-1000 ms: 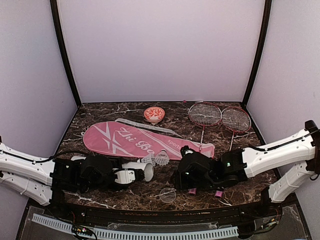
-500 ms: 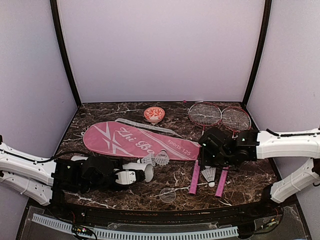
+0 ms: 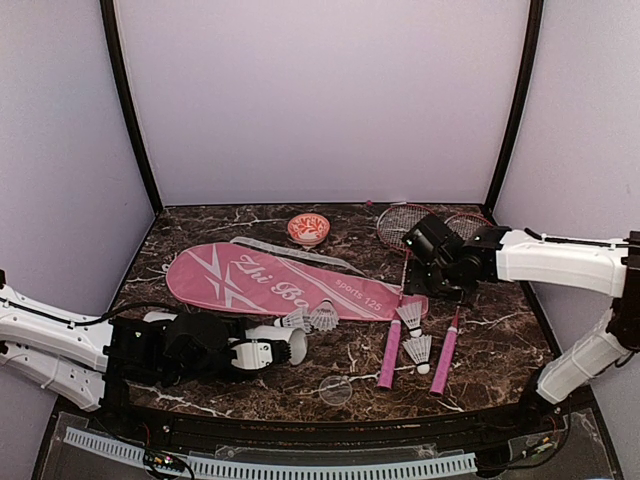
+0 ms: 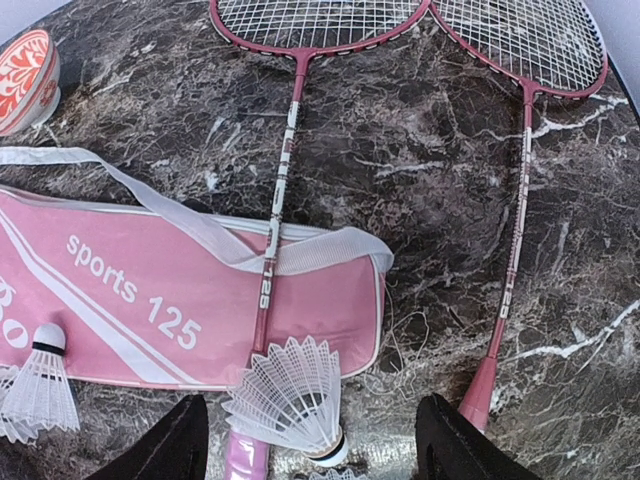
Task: Pack up the badminton gear
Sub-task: Pick up the shuttlecock from the center of the board.
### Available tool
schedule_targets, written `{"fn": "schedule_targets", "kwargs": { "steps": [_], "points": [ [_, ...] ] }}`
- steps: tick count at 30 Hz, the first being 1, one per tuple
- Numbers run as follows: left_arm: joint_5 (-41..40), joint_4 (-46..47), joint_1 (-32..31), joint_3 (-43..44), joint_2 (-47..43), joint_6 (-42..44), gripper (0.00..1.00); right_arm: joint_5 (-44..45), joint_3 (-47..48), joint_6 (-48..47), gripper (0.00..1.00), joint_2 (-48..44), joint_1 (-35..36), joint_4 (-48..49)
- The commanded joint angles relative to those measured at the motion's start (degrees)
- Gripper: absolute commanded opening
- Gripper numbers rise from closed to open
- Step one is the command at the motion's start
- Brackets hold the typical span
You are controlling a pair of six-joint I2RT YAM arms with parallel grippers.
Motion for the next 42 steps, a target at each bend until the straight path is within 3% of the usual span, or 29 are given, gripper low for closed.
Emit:
{"fn": "schedule_targets", "kwargs": {
  "steps": [1, 8, 21, 27, 35, 42],
  "points": [
    [-0.5, 0.2, 0.1, 1.5, -0.9, 0.7, 0.66, 3.4, 4.1, -0.2, 0.71, 4.6, -0.5, -2.7],
    [1.8, 0.1, 0.1, 1.6, -2.2, 0.3, 0.66, 3.7, 6.8, 0.8, 0.64, 11.4, -0.6, -4.9],
    [2.3, -0.9, 0.1, 2.2, -2.0, -0.4, 0.67, 1.0, 2.6, 2.9, 0.50, 12.0, -0.4, -2.6],
    [2.4, -1.0, 0.0, 2.3, -1.3, -0.4, 0.67, -1.0, 1.4, 3.2, 0.37, 11.8, -0.5, 0.5],
    [2.5, -1.2, 0.0, 2.4, -1.0, -0.5, 0.67, -0.2, 1.4, 3.7, 0.02, 10.3, -0.3, 1.1],
    [2.3, -1.3, 0.0, 2.4, -0.8, -0.5, 0.67, 2.0, 0.1, 4.2, 0.00, 5.1, 0.0, 1.3]
  ]
}}
